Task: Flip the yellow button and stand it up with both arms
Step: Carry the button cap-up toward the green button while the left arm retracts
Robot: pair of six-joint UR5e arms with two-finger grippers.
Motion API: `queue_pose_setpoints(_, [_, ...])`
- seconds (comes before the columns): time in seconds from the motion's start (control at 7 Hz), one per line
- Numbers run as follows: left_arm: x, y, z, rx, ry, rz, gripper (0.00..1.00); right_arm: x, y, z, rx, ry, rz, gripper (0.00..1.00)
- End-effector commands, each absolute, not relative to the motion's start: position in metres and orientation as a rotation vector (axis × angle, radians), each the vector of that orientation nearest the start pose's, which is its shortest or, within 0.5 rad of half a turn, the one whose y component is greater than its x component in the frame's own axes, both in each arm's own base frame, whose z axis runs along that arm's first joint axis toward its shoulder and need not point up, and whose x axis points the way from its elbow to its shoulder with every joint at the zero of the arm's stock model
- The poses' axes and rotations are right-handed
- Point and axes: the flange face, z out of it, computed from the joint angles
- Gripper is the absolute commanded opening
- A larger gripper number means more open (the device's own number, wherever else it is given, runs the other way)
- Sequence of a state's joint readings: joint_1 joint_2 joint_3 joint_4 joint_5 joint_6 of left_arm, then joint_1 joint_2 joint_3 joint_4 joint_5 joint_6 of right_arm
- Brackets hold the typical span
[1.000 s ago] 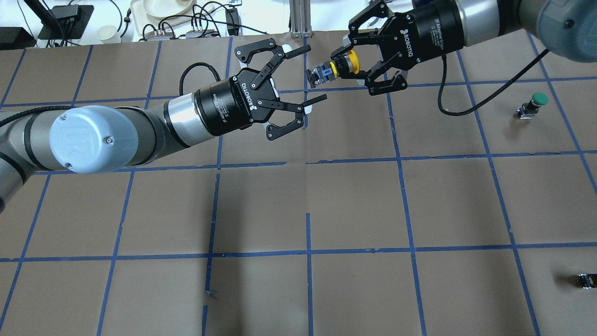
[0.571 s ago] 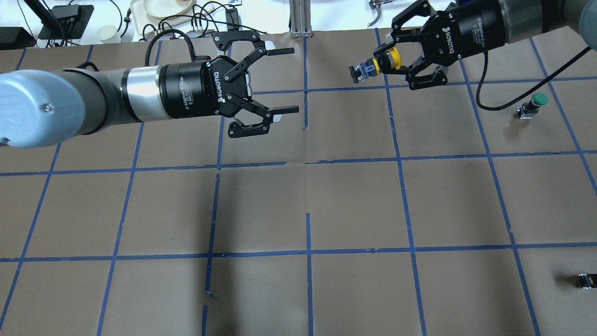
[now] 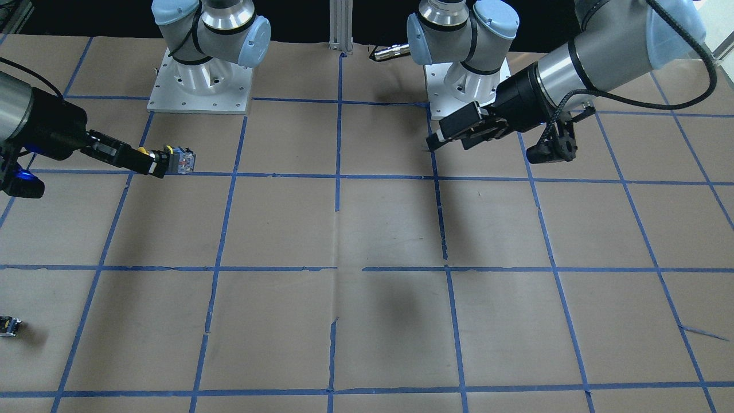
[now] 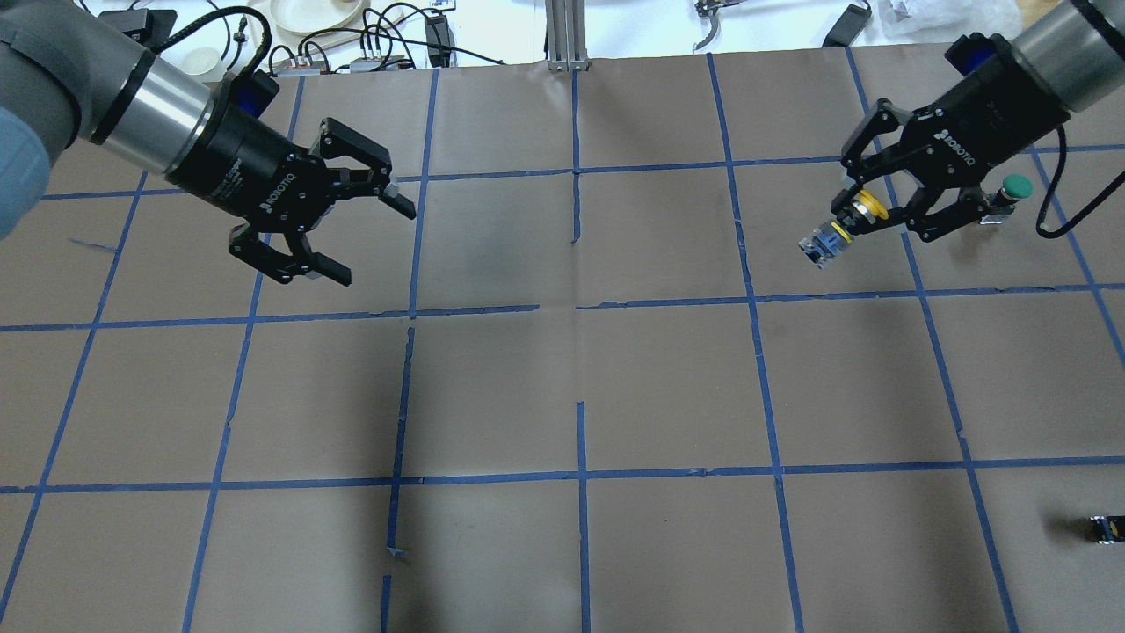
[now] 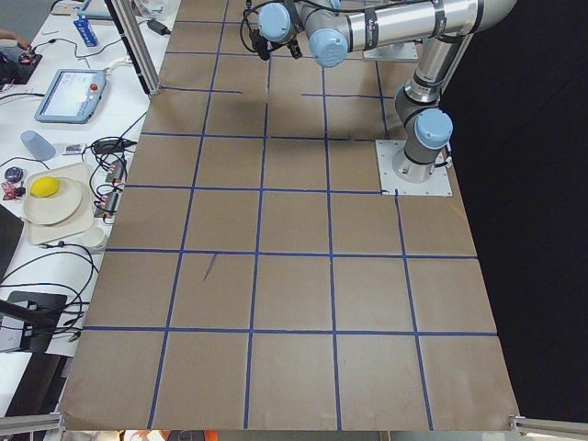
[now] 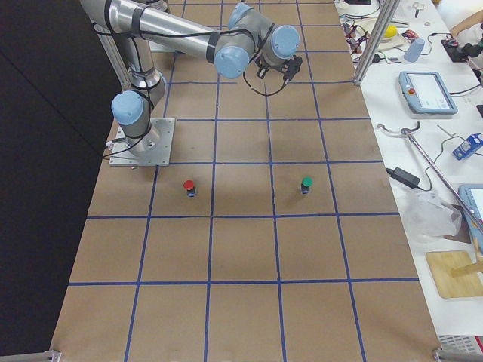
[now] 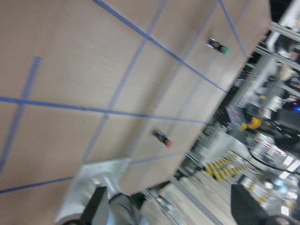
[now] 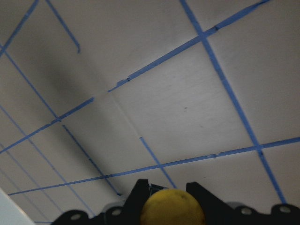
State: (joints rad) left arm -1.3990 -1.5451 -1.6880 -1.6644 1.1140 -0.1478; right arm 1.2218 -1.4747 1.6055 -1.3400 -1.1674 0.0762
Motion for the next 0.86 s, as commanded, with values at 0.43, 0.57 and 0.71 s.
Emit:
queue_pose_setpoints(0.43, [-0.058, -0.473, 0.471, -0.090, 3.132, 0.106, 1.00, -0.060, -0.508, 0.341, 0.484, 3.105, 0.237, 0.05])
queue_pose_setpoints(0.57, [-0.063, -0.473, 0.466, -0.071, 3.124, 0.128, 1.00, -0.080, -0.501, 0.323, 0.391, 3.107, 0.197, 0.05])
queue_pose_setpoints(0.71, [-0.084, -0.467, 0.464, -0.018, 3.127, 0.134, 1.00, -0.108, -0.493, 0.308, 0.287, 3.100, 0.124, 0.05])
